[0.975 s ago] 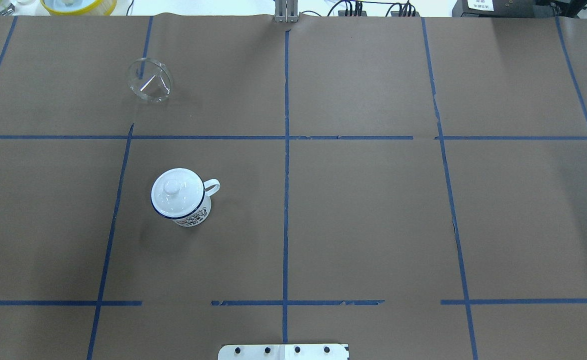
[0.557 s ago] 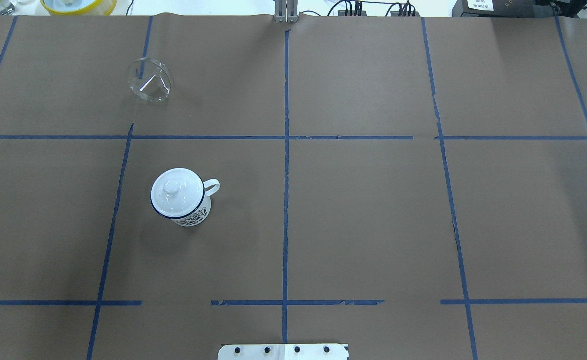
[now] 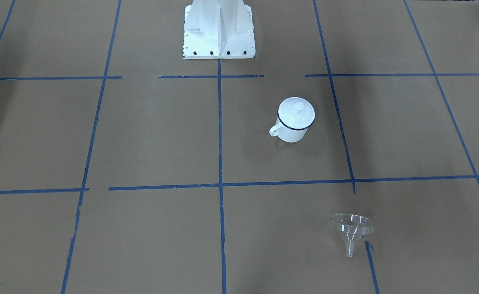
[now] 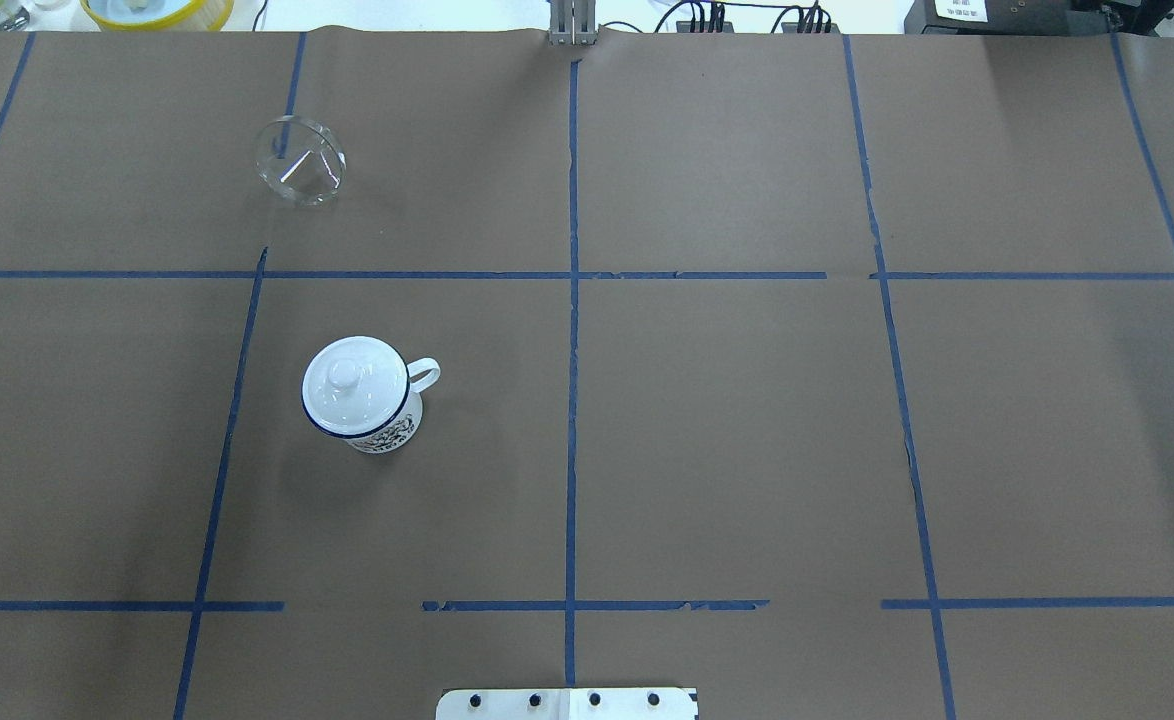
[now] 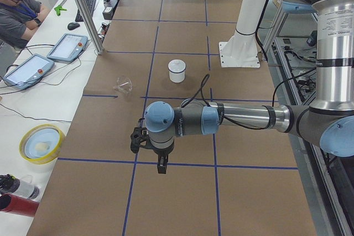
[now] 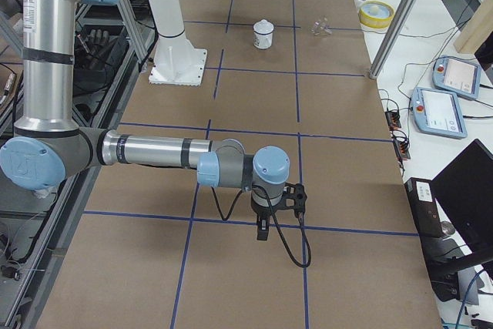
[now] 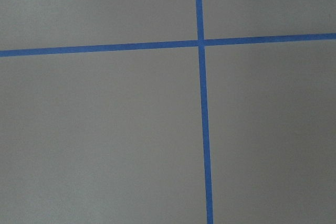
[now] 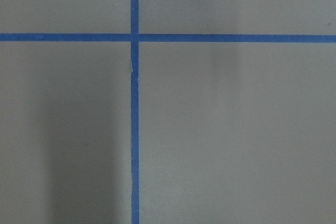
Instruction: Remove funnel from cup
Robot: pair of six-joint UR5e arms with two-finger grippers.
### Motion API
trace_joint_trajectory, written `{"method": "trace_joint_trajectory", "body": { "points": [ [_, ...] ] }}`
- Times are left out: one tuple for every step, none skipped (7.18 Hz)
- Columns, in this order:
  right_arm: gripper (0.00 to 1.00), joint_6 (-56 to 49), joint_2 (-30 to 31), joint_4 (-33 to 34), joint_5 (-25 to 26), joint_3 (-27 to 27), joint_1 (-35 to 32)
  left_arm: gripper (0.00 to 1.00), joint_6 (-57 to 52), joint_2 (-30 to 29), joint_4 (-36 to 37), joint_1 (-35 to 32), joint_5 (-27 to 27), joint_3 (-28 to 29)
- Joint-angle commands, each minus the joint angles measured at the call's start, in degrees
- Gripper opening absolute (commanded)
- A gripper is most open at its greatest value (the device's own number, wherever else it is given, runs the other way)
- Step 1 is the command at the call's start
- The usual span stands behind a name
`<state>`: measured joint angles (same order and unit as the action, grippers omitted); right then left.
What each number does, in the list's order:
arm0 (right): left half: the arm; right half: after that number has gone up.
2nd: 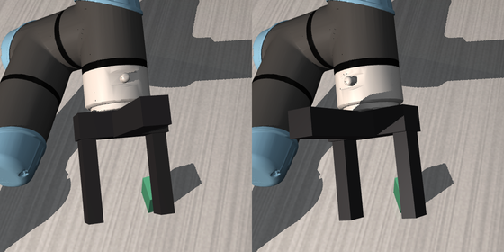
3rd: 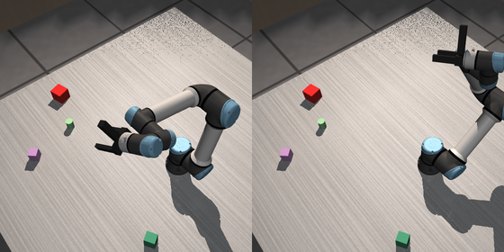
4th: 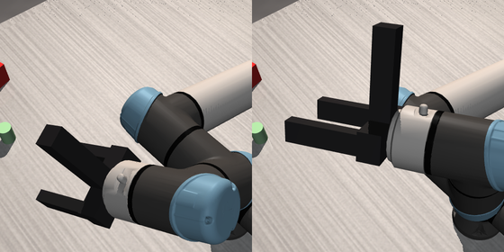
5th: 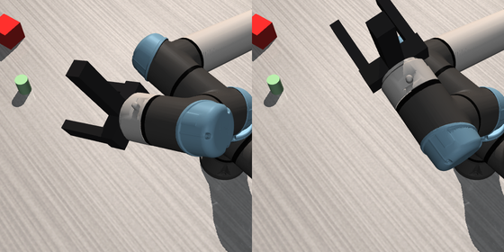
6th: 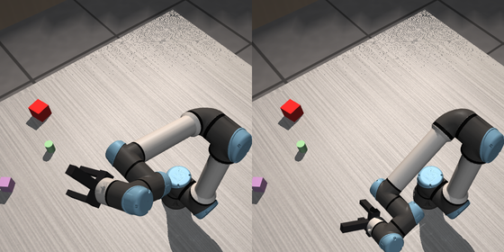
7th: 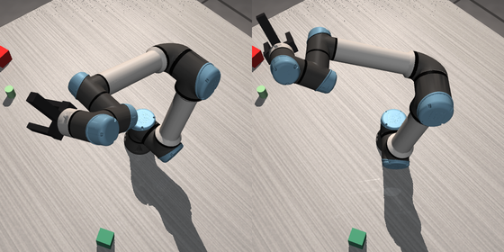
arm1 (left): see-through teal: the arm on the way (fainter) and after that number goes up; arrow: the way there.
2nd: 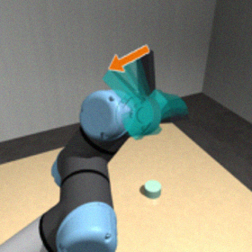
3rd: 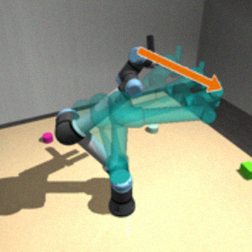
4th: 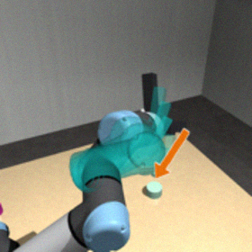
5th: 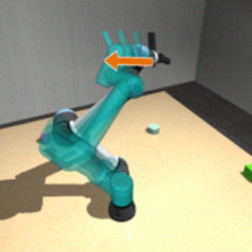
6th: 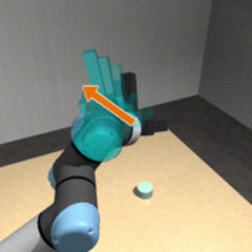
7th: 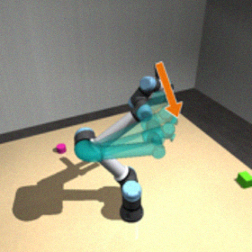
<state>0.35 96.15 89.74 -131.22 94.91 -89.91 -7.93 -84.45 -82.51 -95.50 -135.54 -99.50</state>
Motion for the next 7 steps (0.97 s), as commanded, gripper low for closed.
{"method": "trace_joint_trajectory", "body": {
  "points": [
    [1.0, 0.0, 0.0, 0.0, 0.0, -0.08, 0.0, 1.0, -0.6, 0.34, -0.28, -0.21, 0.19, -1.21],
    [1.0, 0.0, 0.0, 0.0, 0.0, 0.01, 0.0, 1.0, -0.43, -0.35, -0.19, 0.05, 0.37, -1.05],
    [1.0, 0.0, 0.0, 0.0, 0.0, 0.01, 0.0, 1.0, -0.51, -0.27, -0.28, 0.06, 0.02, -1.39],
    [1.0, 0.0, 0.0, 0.0, 0.0, -0.08, 0.0, 1.0, -0.43, -0.19, -0.19, -0.03, 0.02, -1.22],
    [1.0, 0.0, 0.0, 0.0, 0.0, 0.01, 0.0, 1.0, -0.42, -0.18, -0.19, 0.05, -0.07, -1.22],
    [1.0, 0.0, 0.0, 0.0, 0.0, -0.08, 0.0, 1.0, -0.42, -0.18, -0.19, 0.06, -0.07, -1.22],
    [1.0, 0.0, 0.0, 0.0, 0.0, 0.01, 0.0, 1.0, -0.34, -0.18, -0.19, 0.06, 0.02, -1.22]
  ]
}}
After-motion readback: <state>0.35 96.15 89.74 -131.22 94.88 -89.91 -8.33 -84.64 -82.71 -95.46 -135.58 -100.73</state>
